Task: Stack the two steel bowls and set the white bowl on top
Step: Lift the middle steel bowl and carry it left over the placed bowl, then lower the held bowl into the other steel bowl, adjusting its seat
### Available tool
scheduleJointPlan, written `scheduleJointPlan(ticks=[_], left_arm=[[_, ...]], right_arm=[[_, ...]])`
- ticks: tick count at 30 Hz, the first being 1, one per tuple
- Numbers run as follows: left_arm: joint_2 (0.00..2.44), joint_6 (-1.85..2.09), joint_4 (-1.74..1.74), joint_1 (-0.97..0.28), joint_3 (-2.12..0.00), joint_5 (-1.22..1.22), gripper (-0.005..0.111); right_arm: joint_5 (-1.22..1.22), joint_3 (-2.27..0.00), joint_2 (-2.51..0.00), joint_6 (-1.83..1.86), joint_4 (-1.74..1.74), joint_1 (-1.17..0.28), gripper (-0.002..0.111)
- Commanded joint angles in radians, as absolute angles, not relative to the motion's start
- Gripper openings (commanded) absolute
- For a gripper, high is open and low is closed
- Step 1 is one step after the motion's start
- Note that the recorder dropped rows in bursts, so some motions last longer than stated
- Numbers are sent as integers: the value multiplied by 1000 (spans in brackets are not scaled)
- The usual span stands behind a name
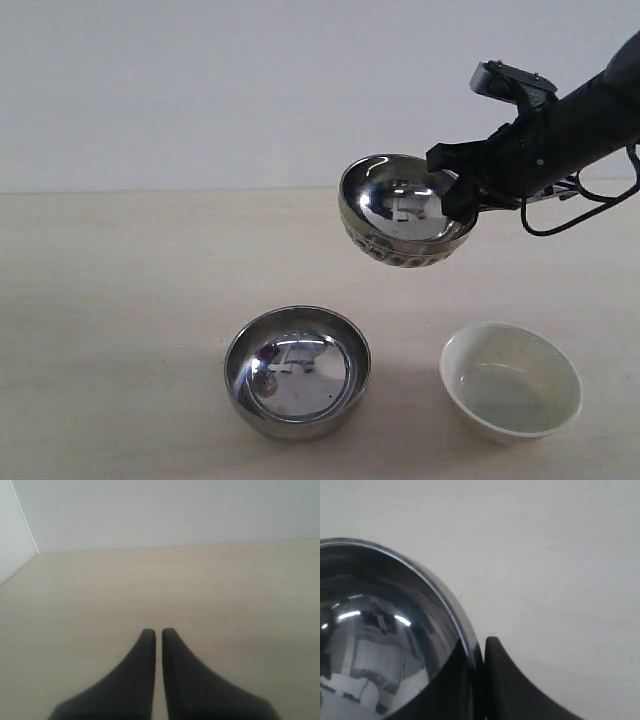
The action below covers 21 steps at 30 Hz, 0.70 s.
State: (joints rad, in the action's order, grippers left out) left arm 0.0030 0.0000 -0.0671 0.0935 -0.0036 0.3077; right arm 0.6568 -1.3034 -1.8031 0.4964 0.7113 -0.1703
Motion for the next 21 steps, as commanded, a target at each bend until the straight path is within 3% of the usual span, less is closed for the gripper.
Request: scheduleJointPlan(ticks=[1, 9, 15, 21], left_arm=[[0, -8, -62, 97, 0, 307, 4], [0, -8, -62, 97, 0, 307, 4], [0, -8, -62, 97, 0, 307, 4], [0, -8, -62, 97, 0, 307, 4]], right_arm=[[754, -1299, -1776, 500, 720, -238, 0], [740, -1268, -1780, 455, 708, -421, 0], [728, -1256, -1789, 259, 483, -519, 0], [562, -1168, -1789, 236, 476, -523, 0]])
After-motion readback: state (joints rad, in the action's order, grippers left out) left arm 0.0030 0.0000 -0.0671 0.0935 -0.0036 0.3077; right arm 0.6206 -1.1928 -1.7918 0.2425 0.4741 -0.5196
